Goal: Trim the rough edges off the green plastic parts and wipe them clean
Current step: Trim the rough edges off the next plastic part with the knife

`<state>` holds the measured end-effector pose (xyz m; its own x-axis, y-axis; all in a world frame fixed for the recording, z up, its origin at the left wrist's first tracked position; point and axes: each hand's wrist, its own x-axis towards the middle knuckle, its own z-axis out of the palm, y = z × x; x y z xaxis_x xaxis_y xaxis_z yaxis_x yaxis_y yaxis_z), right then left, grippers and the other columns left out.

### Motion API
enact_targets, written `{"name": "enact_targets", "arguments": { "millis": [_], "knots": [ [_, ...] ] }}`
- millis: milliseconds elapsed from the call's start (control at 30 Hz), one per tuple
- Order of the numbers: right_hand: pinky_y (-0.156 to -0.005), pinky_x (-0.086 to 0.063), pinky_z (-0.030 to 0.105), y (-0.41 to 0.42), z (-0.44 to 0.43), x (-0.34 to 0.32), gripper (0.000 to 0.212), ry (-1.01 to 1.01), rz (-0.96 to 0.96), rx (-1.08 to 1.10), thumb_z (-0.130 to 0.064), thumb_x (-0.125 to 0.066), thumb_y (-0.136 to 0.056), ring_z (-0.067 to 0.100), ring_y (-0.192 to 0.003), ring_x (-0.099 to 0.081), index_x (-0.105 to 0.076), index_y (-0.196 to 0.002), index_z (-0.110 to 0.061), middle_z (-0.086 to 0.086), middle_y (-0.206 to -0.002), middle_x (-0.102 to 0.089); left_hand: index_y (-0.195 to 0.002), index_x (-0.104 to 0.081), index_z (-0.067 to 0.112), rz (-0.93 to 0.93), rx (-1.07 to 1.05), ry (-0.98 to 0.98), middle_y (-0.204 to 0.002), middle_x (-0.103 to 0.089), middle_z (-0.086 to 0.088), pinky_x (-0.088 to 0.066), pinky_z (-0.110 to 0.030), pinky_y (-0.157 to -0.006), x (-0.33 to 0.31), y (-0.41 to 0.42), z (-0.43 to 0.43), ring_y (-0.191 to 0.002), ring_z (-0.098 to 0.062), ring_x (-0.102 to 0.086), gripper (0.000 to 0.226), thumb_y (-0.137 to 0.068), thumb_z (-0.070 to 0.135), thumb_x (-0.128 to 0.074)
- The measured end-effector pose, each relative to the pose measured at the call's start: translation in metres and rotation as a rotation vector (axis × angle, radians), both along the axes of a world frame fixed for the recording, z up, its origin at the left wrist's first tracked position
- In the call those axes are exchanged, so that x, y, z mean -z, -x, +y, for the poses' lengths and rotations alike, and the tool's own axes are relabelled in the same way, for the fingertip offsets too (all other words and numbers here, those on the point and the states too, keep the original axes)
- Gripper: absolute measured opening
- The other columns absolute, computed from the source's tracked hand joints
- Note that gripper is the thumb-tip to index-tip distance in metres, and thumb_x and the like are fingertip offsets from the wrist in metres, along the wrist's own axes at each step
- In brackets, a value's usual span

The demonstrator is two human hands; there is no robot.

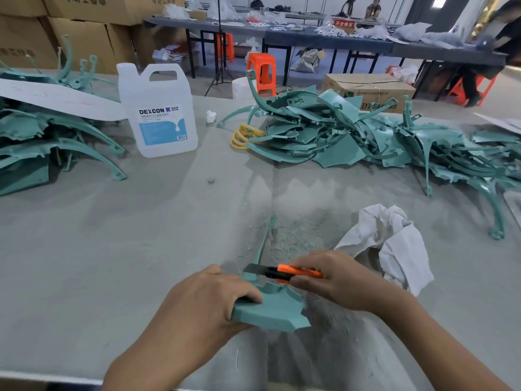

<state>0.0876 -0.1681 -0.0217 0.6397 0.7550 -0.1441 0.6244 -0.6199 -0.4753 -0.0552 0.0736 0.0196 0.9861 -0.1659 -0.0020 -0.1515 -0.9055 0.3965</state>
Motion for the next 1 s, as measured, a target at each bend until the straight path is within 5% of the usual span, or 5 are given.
{"name": "enact_targets", "arguments": {
  "millis": [333,500,567,700,1000],
  "knots": [
    [-0.058,-0.037,0.029,-0.028,0.007,0.009,0.028,0.125,-0.361,0.357,-0.054,-0.043,-0.103,0.015,-0.072,-0.056,-0.061,-0.118,-0.037,-0.011,-0.084,-0.054,-0.113,-0.064,0.049,-0.052,0.012,0.009,-0.108,-0.065,0.032,-0.039,-0.012,-0.077,0.005,0.003,0.007,-0.094,0.001,-0.046,0.030,-0.084,0.051,-0.070],
    [-0.064,-0.046,0.030,-0.016,-0.001,0.003,0.013,-0.075,-0.071,0.152,-0.053,-0.054,-0.099,0.004,-0.069,-0.057,-0.063,-0.108,-0.047,-0.012,-0.080,-0.060,-0.113,-0.068,0.048,-0.063,-0.056,0.038,-0.126,-0.057,0.026,-0.037,-0.027,-0.094,0.032,0.005,0.029,-0.116,-0.004,-0.048,0.045,-0.074,0.028,-0.079],
    [-0.068,-0.046,0.030,-0.011,-0.004,0.003,0.019,-0.059,-0.081,0.110,-0.054,-0.055,-0.099,0.003,-0.072,-0.055,-0.062,-0.116,-0.048,-0.013,-0.084,-0.057,-0.121,-0.061,0.057,-0.018,-0.079,-0.035,-0.138,-0.044,0.024,-0.027,-0.029,-0.101,0.045,0.007,0.037,-0.128,-0.005,-0.038,0.053,-0.073,0.040,-0.079],
    [-0.075,-0.049,0.036,-0.005,-0.005,0.005,0.026,-0.030,-0.091,0.070,-0.056,-0.055,-0.098,0.007,-0.076,-0.054,-0.063,-0.117,-0.041,-0.012,-0.088,-0.051,-0.125,-0.041,0.072,0.085,-0.040,-0.033,-0.142,-0.019,0.035,-0.011,-0.019,-0.105,0.062,0.010,0.047,-0.127,0.015,-0.020,0.072,-0.056,0.076,-0.062],
    [-0.071,-0.039,0.026,-0.011,0.011,0.000,0.016,0.052,-0.020,-0.016,-0.054,-0.057,-0.098,0.000,-0.084,-0.052,-0.062,-0.112,-0.049,-0.011,-0.092,-0.053,-0.117,-0.034,0.084,0.038,-0.035,0.052,-0.146,-0.017,0.040,-0.005,-0.010,-0.106,0.075,0.012,0.053,-0.130,0.025,-0.015,0.074,-0.064,0.060,-0.080]
  ]
}}
